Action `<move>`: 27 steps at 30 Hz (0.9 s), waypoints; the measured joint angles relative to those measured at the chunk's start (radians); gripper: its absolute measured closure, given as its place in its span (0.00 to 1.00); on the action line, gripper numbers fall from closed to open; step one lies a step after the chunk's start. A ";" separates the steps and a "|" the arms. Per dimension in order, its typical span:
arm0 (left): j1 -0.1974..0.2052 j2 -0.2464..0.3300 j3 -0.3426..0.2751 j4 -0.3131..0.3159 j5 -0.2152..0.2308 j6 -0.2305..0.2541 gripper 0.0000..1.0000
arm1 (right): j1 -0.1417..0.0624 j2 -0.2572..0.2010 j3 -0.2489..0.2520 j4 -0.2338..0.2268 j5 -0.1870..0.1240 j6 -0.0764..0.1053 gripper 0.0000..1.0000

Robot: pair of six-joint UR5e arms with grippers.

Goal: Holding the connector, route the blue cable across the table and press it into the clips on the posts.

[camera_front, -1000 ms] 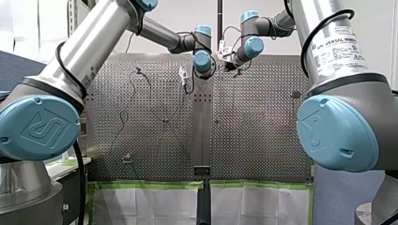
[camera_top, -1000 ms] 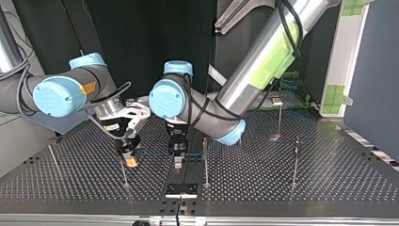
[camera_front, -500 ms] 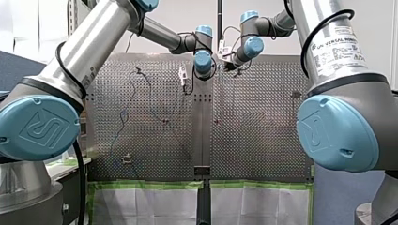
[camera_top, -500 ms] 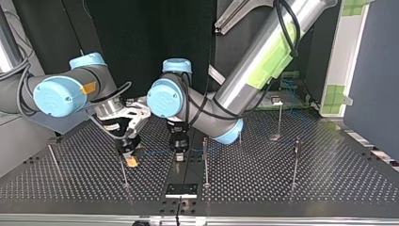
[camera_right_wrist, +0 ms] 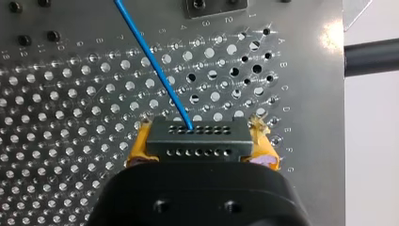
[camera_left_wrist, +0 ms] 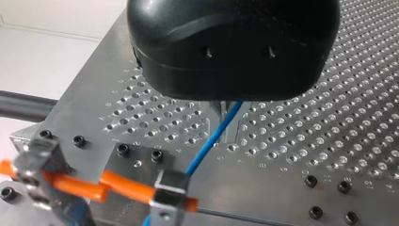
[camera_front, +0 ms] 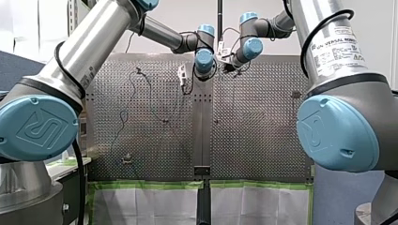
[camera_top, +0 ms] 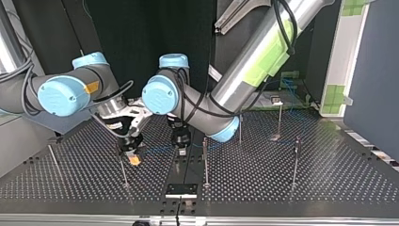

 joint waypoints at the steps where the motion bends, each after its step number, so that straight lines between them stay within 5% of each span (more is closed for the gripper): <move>1: -0.001 0.000 0.000 -0.001 0.000 -0.001 0.65 | 0.000 0.000 0.000 0.000 0.000 0.000 1.00; 2: -0.001 0.000 0.000 -0.003 -0.001 -0.003 0.56 | -0.001 0.000 0.000 -0.001 0.002 0.000 1.00; 5: -0.001 0.000 0.000 -0.003 0.001 -0.006 0.50 | -0.002 0.000 0.000 0.000 0.000 0.000 1.00; 12: -0.007 0.000 0.000 -0.003 -0.001 -0.013 0.68 | -0.002 0.002 0.000 0.000 0.000 0.000 1.00; 17: -0.012 0.001 -0.001 -0.003 -0.005 -0.020 1.00 | -0.003 0.004 0.000 0.000 0.000 0.000 1.00; 27: -0.015 0.013 -0.025 0.007 -0.020 -0.031 1.00 | -0.002 0.006 0.008 -0.001 0.001 -0.001 1.00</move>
